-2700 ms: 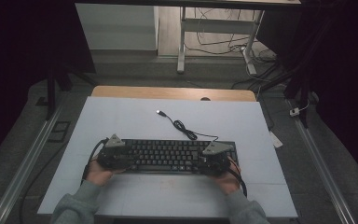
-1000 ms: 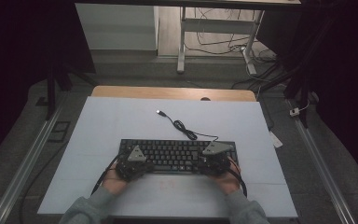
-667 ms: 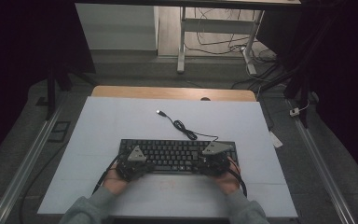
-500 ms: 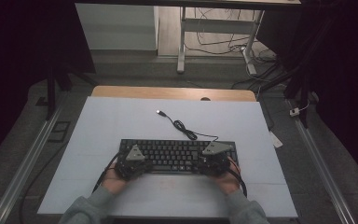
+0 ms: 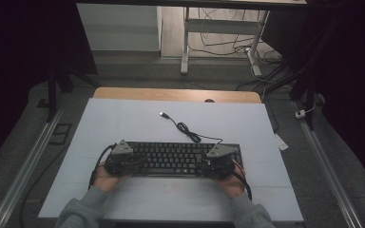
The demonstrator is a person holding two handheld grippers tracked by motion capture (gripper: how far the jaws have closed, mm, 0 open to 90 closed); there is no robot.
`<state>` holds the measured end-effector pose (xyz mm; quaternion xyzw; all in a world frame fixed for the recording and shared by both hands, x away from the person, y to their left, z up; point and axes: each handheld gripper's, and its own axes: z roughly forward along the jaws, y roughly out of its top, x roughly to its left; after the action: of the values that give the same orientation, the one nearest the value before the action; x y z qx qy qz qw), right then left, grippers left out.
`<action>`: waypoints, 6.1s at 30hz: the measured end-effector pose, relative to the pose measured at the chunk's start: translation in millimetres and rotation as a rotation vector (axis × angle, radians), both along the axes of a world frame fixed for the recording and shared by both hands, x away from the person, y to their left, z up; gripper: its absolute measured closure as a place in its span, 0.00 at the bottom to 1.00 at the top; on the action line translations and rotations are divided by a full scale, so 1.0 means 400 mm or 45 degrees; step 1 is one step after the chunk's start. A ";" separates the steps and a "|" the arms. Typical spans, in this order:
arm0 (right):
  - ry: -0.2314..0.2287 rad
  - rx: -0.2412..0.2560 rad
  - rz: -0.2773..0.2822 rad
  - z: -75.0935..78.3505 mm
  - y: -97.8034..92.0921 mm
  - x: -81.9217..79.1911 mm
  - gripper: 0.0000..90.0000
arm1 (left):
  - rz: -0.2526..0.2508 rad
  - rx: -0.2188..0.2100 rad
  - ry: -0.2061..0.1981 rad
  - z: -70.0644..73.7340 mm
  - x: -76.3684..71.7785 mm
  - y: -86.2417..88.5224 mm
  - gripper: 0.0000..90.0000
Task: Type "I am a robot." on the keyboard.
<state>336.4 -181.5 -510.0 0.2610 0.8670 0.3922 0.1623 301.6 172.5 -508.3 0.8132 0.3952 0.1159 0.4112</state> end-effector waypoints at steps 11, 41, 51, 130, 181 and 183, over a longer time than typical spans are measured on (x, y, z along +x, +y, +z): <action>0.002 0.003 0.004 0.000 0.000 0.000 0.55 | 0.095 0.007 0.033 -0.011 0.015 0.035 0.61; -0.001 0.005 0.005 -0.001 0.002 0.000 0.55 | 0.132 0.029 0.023 -0.018 0.028 0.034 0.55; 0.000 0.002 0.005 -0.001 0.002 0.000 0.55 | 0.120 0.039 0.010 -0.018 0.042 0.010 0.57; -0.004 0.003 0.006 0.000 0.002 0.000 0.55 | 0.077 -0.011 -0.014 0.009 0.054 0.002 0.79; 0.068 0.049 0.113 0.016 0.149 0.065 0.99 | 0.105 0.050 0.033 -0.005 0.050 0.009 0.51; 0.073 0.040 0.118 0.014 0.156 0.069 0.99 | 0.106 0.049 0.034 -0.006 0.051 0.009 0.51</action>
<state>364.1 -118.9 -504.2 0.2343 0.8761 0.4053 0.1151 321.8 176.0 -510.7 0.8054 0.4317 0.1296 0.3849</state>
